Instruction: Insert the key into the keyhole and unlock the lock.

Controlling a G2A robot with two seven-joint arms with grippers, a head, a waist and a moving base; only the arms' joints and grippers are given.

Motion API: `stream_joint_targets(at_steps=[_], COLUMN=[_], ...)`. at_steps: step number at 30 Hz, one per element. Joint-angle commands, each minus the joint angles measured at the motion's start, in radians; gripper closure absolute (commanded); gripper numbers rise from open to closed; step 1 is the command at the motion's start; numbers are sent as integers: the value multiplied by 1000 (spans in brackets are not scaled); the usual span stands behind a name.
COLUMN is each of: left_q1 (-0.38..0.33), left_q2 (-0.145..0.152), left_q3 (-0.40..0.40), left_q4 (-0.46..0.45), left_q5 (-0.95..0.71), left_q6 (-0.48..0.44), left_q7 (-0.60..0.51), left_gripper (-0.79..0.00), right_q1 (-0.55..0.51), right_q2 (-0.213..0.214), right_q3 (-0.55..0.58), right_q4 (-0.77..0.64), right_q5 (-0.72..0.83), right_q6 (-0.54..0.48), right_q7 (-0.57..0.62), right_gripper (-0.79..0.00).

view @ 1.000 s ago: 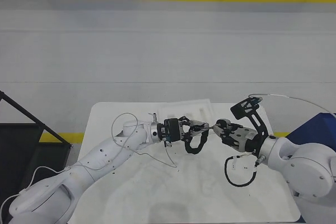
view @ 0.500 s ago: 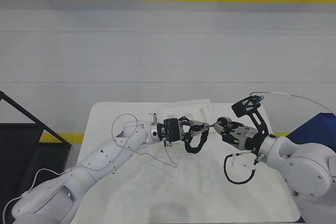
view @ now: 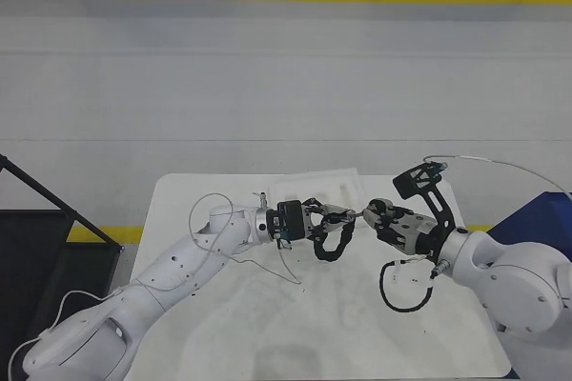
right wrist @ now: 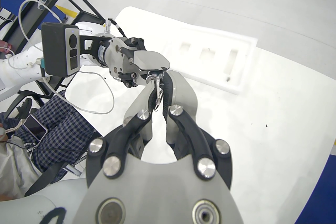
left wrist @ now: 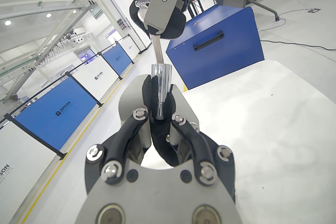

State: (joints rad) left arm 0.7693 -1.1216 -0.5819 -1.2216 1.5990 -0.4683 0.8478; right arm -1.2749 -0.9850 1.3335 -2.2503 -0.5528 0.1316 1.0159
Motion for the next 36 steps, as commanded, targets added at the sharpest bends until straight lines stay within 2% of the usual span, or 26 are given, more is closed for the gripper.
stream_joint_targets(at_steps=[1, 11, 26, 36], left_q1=[2, 8, 7, 7], left_q2=[-2, -15, -61, -61], left_q3=[-5, -21, -10, -10], left_q4=[0, 22, 110, 110], left_q5=[5, -14, -102, -102], left_q6=[-5, -59, -145, -145], left_q7=[1, -3, 45, 45], left_gripper=[0, 0, 0, 0], right_q1=[2, 6, -18, -18], right_q2=[0, -1, -5, -5], right_q3=[-2, -12, -30, -30], right_q4=[2, -6, -30, -30], right_q5=[1, 4, -24, -24], right_q6=[0, -5, 30, 30], right_q7=[-2, -10, -69, -69], right_gripper=[0, 0, 0, 0])
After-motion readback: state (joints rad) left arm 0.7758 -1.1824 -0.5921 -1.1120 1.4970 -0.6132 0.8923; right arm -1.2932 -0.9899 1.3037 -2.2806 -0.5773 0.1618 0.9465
